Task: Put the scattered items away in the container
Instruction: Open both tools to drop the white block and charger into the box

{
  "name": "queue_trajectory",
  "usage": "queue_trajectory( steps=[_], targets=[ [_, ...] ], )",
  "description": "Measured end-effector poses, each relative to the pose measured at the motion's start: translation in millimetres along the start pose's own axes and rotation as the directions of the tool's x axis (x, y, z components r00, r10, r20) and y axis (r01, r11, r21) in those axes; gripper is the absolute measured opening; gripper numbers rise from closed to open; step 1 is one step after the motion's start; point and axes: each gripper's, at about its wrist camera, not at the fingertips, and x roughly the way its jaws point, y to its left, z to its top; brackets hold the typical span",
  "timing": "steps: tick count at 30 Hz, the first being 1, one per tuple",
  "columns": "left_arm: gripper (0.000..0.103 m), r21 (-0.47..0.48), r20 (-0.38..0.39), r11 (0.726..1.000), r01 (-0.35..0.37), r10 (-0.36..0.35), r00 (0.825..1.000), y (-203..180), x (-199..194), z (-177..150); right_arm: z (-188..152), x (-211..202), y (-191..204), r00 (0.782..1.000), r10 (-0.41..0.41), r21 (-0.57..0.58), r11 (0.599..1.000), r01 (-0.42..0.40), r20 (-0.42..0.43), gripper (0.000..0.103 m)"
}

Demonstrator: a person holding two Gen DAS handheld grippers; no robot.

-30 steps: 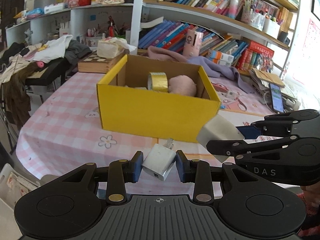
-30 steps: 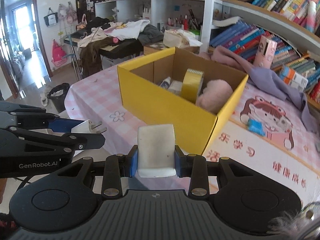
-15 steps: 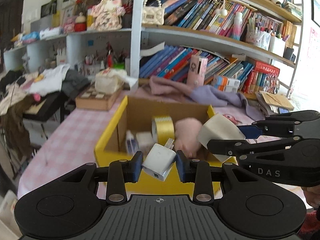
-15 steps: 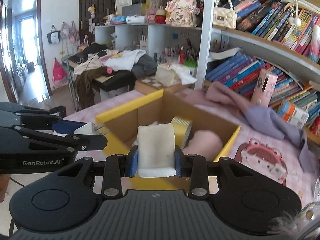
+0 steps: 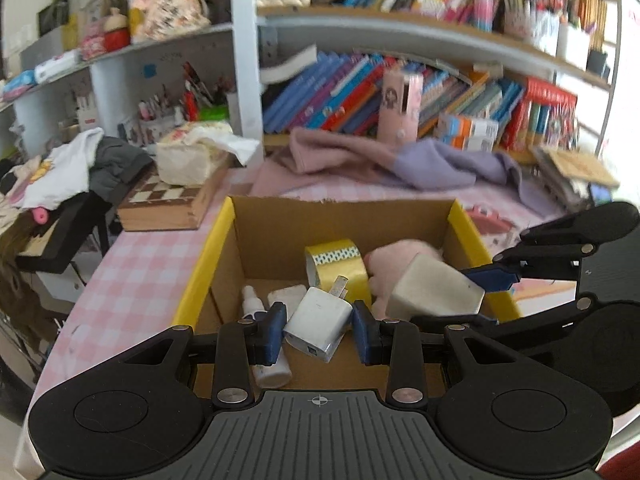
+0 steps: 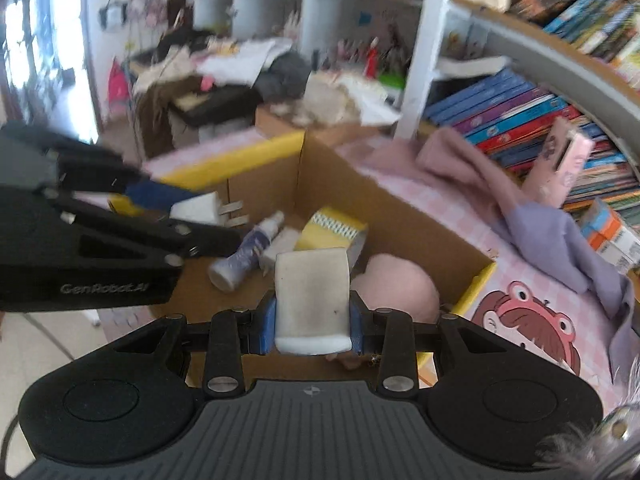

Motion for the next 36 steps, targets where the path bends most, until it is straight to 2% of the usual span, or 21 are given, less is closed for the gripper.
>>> queue_trajectory(
  steps=[7, 15, 23, 30, 36],
  targets=[
    [0.034, 0.013, -0.113, 1.0, 0.026, -0.024, 0.993, 2, 42, 4, 3, 38, 1, 0.992, 0.045, -0.081, 0.995, -0.055, -0.121, 0.033],
    [0.034, 0.024, -0.165, 0.999, 0.046, -0.042, 0.985, -2, 62, 2, 2, 60, -1, 0.976, 0.08, -0.087, 0.991, -0.099, -0.205, 0.033],
    [0.034, 0.019, -0.2, 0.999, 0.046, -0.042, 0.979, 0, 71, -1, 1, 65, -2, 0.971, 0.098, -0.068, 0.991, -0.115, -0.217, 0.034],
    [0.034, -0.02, -0.191, 0.999, 0.05, -0.053, 0.98, 3, 69, -3, 1, 63, -2, 0.974, 0.087, -0.069, 0.992, -0.103, -0.208, 0.035],
    [0.045, -0.03, -0.157, 0.999, 0.042, -0.046, 0.987, 5, 58, 0, 1, 55, -4, 0.982, 0.077, -0.05, 0.995, -0.087, -0.172, 0.039]
  ],
)
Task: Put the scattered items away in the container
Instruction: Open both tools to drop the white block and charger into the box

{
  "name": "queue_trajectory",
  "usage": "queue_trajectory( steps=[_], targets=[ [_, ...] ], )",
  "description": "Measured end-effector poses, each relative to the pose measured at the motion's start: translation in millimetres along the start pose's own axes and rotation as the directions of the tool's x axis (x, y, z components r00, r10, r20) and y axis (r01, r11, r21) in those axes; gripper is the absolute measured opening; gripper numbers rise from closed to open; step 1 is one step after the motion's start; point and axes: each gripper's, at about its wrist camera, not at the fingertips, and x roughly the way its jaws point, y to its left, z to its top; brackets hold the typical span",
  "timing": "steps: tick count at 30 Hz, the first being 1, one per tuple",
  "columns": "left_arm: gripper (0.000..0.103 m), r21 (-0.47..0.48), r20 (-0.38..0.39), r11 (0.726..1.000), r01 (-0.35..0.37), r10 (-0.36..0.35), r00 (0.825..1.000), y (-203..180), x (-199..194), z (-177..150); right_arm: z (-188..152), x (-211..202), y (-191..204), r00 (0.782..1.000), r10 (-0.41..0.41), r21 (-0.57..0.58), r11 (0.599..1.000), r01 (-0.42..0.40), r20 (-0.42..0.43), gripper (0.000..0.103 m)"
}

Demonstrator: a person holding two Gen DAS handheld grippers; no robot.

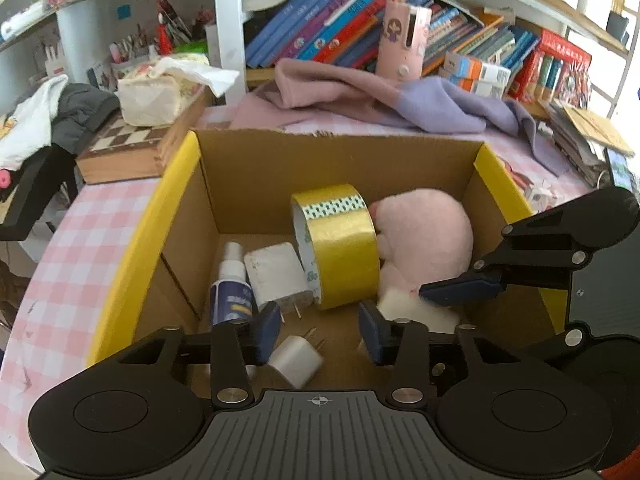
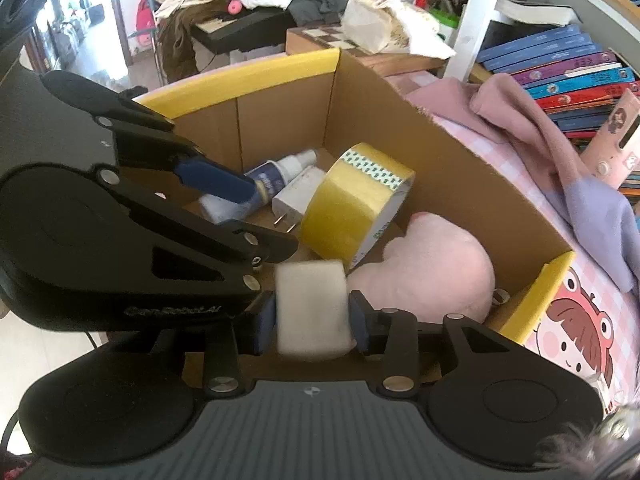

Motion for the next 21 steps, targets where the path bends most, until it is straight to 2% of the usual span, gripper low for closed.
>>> queue_trajectory(
  steps=[5, 8, 21],
  targets=[
    [0.061, -0.026, 0.035, 1.0, -0.012, 0.013, 0.999, 3, -15, 0, -1, -18, 2, 0.998, -0.02, 0.015, 1.0, 0.019, 0.051, 0.045],
    [0.067, -0.034, 0.063, 0.999, -0.015, 0.017, 0.998, 3, -26, 1, -3, -31, 5, 0.996, -0.034, 0.024, 0.999, 0.032, 0.086, 0.046],
    [0.078, -0.018, 0.179, 1.0, -0.013, 0.016, 0.984, -12, -93, -17, -21, -92, 30, 0.968, -0.114, 0.068, 0.993, 0.101, 0.223, 0.053]
  ],
)
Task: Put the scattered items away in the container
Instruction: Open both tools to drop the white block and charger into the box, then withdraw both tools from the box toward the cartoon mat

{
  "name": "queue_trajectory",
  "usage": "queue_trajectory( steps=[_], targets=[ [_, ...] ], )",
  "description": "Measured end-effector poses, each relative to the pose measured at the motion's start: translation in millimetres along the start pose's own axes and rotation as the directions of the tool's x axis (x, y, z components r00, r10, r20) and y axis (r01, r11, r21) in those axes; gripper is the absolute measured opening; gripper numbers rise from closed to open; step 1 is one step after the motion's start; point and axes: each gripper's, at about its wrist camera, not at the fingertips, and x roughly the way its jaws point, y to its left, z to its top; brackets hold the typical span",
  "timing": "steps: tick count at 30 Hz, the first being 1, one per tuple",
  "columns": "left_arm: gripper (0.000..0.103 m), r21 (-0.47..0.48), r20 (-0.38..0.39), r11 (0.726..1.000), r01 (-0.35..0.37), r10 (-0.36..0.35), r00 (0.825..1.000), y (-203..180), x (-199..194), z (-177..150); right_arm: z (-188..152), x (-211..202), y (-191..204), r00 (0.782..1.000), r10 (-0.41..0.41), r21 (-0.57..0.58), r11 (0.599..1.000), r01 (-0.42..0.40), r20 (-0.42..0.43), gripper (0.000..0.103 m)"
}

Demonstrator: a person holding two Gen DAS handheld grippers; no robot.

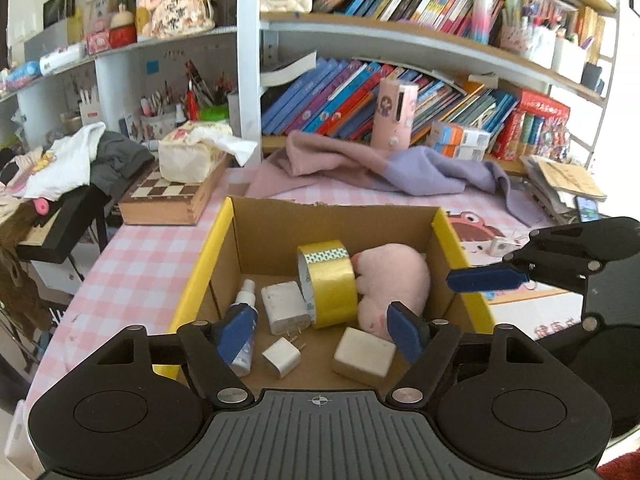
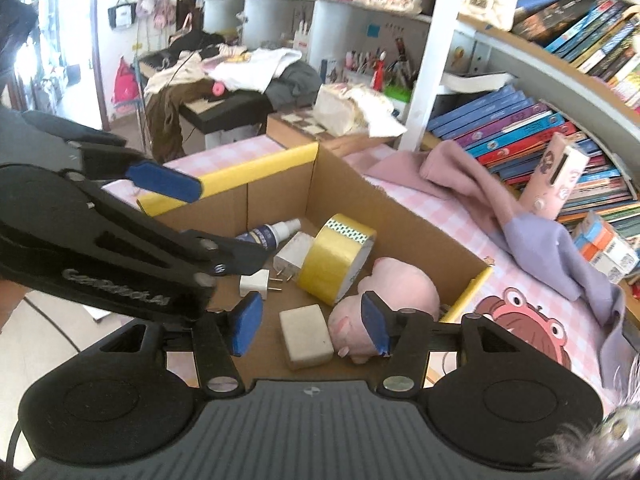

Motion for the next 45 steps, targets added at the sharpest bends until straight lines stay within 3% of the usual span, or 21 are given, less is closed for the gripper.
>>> queue_trajectory(
  steps=[2, 7, 15, 31, 45],
  targets=[
    [0.081, 0.007, 0.018, 1.0, -0.01, 0.01, 1.0, -3, -12, -4, -3, -11, 3, 1.0, -0.017, 0.004, 1.0, 0.016, 0.018, 0.059],
    [0.083, 0.066, 0.072, 0.996, -0.064, 0.059, 0.996, -15, -37, -14, -16, -33, 14, 0.997, -0.057, 0.018, 0.998, 0.056, 0.048, 0.062],
    [0.091, 0.071, 0.101, 0.995, -0.065, 0.057, 0.993, -26, -68, -34, -44, -60, 18, 0.991, -0.122, 0.091, 0.989, 0.117, 0.053, 0.067],
    [0.092, 0.028, 0.068, 0.998, -0.062, 0.06, 0.996, -35, -102, -80, -101, -107, 43, 0.969, -0.238, 0.224, 0.95, 0.219, 0.062, 0.068],
    [0.092, 0.03, -0.038, 0.997, -0.071, 0.072, 0.997, -43, -101, -122, -127, -110, 75, 0.976, -0.219, 0.215, 0.953, 0.215, -0.007, 0.077]
  ],
)
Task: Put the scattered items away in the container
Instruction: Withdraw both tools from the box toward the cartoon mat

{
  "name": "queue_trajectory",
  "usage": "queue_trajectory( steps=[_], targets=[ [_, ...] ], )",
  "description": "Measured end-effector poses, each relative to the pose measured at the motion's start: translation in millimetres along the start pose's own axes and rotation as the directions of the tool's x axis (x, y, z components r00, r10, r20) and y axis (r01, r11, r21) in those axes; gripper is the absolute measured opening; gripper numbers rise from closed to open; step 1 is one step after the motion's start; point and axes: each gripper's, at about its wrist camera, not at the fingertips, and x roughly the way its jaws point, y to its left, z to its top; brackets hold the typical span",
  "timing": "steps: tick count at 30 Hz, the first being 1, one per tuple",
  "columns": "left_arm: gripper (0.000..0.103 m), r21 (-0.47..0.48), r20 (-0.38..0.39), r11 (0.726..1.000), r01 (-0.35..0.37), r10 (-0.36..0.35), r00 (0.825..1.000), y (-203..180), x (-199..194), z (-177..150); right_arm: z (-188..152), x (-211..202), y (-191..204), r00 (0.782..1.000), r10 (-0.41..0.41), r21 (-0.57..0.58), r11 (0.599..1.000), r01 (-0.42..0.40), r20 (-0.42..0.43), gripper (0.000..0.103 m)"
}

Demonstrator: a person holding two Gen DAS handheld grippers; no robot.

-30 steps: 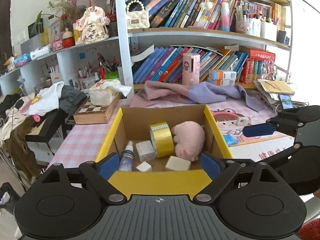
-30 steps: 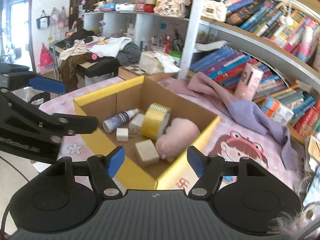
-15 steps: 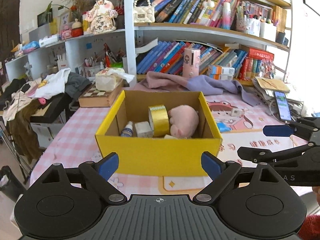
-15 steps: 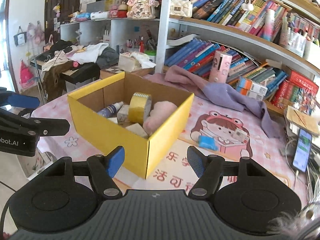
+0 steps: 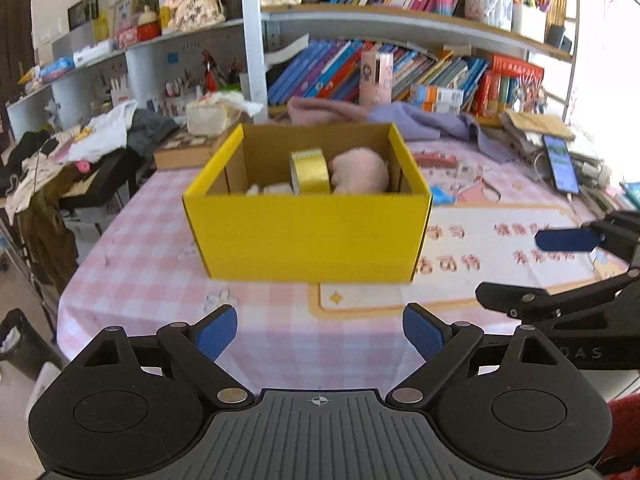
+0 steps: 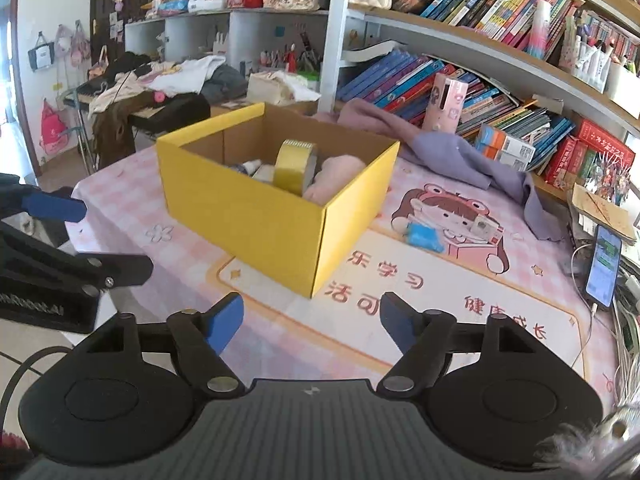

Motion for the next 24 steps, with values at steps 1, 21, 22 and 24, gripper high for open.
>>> queue_trajectory(
  steps=[1, 21, 22, 24],
  targets=[
    [0.092, -0.001, -0.012, 1.0, 0.001, -0.001, 1.0, -1, 1, -3, -1, 0, 1, 1.0, 0.001, 0.0, 1.0, -0.001, -0.004, 0.078],
    [0.092, -0.03, -0.064, 0.995, 0.094, -0.096, 0.993, -8, 12, -17, -15, -5, 2, 0.991, -0.108, -0.023, 0.994, 0.106, -0.083, 0.087],
    [0.092, -0.029, -0.066, 0.995, 0.099, -0.101, 0.993, -9, 13, -17, -15, -5, 2, 0.989, -0.116, -0.025, 0.993, 0.114, -0.087, 0.087],
    [0.092, -0.028, -0.071, 0.993, 0.113, -0.114, 0.991, -10, 15, -17, -16, -4, 1, 0.987, -0.126, -0.026, 0.992, 0.124, -0.095, 0.087]
  ],
)
